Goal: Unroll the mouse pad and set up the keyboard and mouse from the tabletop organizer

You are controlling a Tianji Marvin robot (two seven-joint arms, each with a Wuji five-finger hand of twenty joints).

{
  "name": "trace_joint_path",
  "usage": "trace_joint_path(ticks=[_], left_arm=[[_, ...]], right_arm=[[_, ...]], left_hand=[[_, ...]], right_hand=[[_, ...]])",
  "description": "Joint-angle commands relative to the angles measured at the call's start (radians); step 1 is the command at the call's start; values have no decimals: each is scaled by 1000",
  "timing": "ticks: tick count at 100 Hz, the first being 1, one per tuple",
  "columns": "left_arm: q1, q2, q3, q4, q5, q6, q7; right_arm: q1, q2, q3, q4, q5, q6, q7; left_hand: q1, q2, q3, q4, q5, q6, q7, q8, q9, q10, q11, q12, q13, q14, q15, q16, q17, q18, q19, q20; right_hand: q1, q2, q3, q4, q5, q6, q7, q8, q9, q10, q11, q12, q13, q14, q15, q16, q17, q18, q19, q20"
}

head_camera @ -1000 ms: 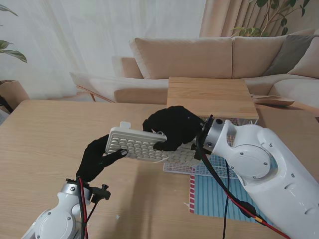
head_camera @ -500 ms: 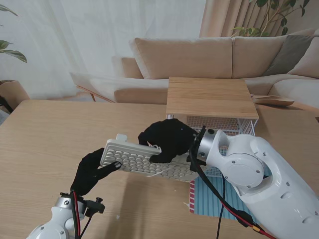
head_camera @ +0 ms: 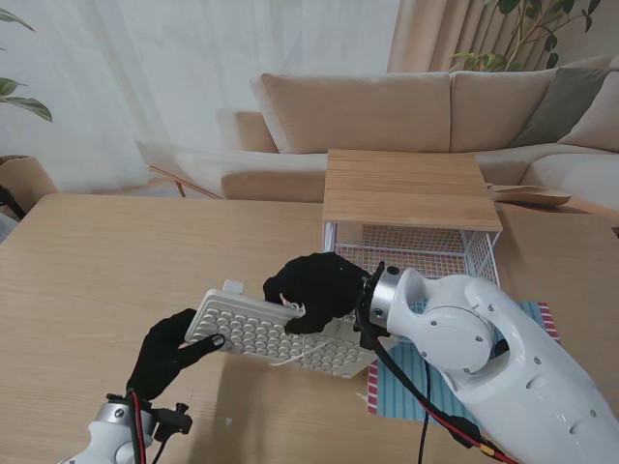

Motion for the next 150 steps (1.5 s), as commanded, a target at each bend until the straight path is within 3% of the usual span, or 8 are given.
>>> trace_joint_path(ticks=[1,49,79,100,133,150], left_arm=[[20,-3,-12,24,-7,14,3],[89,-11,-47,50,-27,11,23],[79,-20,-41,89,-15,28,55],[44,-26,-35,119,-31,88,66],[1,-36,-13,169,15,169,106],[-11,-41,-9,183,51,235,134]], right_arm=[[3,-5,-4,-3,3,18,15],[50,-3,-90,49,36,69,40],[138,-13,-203,168,78,110,30],[150,-19,-217,220,53,109,2],[175,-17,-252,269,15,101,0],[190,-21,-278,299,-14,108,-18]], left_hand=[[105,70,114,27,85,18,89,34,47,35,27,24,16,4,16,-4,0,-42,61,28],[104,66,116,28,92,21,88,24,49,37,25,23,15,8,18,-5,1,-30,66,31],[105,63,119,28,94,22,89,18,50,36,24,22,14,9,20,-5,4,-24,70,33],[112,55,125,30,97,30,91,14,55,37,17,23,15,17,21,-5,15,-24,76,36],[107,45,133,30,108,33,85,-4,62,44,13,21,17,24,24,-4,14,-9,77,38],[109,34,139,29,118,42,86,-21,65,50,11,17,16,34,25,-5,9,19,75,39]], right_hand=[[132,68,171,78,48,-190,147,56,-1,29,11,12,38,-20,25,11,3,-13,50,28],[135,74,166,79,46,-191,147,59,-5,29,11,14,31,-16,27,12,-4,-15,51,30],[134,84,162,79,42,-193,146,60,-16,24,13,16,18,-16,29,13,-25,-22,48,32],[119,87,152,82,31,-219,144,68,-24,1,20,7,8,-30,25,10,-35,-43,43,30],[108,100,128,82,19,-243,140,63,-35,-22,21,-5,-4,-33,6,0,-50,-53,27,20],[87,117,92,86,-38,-238,106,20,-85,-41,3,-26,-52,-36,-21,-13,-90,-76,5,3]])
